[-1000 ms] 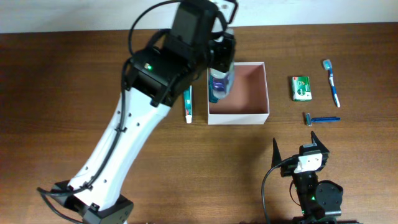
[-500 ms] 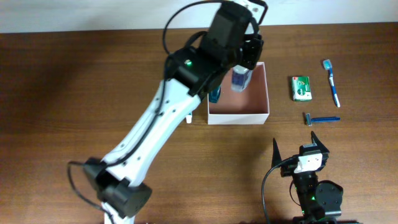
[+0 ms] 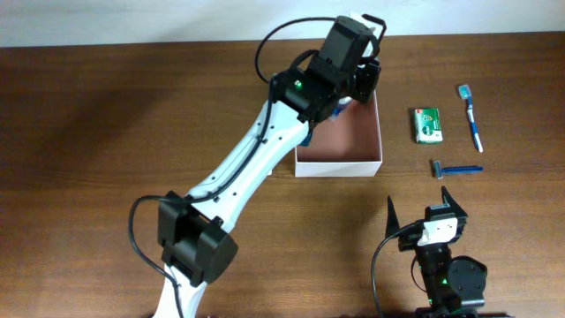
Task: Pack container
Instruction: 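Lower the soap bottle into the box beside the Listerine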
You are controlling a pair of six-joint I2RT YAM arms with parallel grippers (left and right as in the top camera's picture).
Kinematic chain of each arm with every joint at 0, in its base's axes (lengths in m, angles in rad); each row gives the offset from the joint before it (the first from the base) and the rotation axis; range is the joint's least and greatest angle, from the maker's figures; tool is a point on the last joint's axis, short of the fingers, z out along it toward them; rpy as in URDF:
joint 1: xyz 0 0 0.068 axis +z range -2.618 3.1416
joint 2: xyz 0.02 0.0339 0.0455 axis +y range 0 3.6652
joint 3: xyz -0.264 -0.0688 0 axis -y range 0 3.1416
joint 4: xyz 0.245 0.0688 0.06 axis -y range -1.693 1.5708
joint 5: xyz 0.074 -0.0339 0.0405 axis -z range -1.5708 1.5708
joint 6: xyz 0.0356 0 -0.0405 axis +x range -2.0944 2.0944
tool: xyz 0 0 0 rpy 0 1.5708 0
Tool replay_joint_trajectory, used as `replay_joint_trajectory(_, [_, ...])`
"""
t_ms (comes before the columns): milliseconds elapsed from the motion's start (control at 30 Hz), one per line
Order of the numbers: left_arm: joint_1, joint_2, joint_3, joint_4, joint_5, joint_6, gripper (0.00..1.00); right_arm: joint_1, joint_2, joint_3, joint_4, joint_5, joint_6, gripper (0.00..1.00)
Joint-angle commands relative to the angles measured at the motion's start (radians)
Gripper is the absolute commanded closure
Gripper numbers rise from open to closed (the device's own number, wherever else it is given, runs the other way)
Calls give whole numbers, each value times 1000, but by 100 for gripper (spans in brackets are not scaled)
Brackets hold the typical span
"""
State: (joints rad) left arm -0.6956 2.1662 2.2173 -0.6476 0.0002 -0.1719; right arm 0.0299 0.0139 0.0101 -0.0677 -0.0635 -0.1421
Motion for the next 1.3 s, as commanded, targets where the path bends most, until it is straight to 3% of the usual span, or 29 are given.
replay_joint_trajectory(0, [-2, 4, 29, 19, -4, 9, 63, 9, -11, -5, -7, 13, 1, 1])
replay_joint_trajectory(900, [-2, 71, 6, -16, -4, 1, 63, 9, -11, -5, -7, 13, 1, 1])
replay_joint_trajectory(1100, [4, 109, 6, -21, -7, -87, 63, 9, -11, -5, -7, 13, 1, 1])
replay_joint_trajectory(1267, [14, 121, 6, -26, -10, -90, 63, 9, -11, -5, -7, 13, 1, 1])
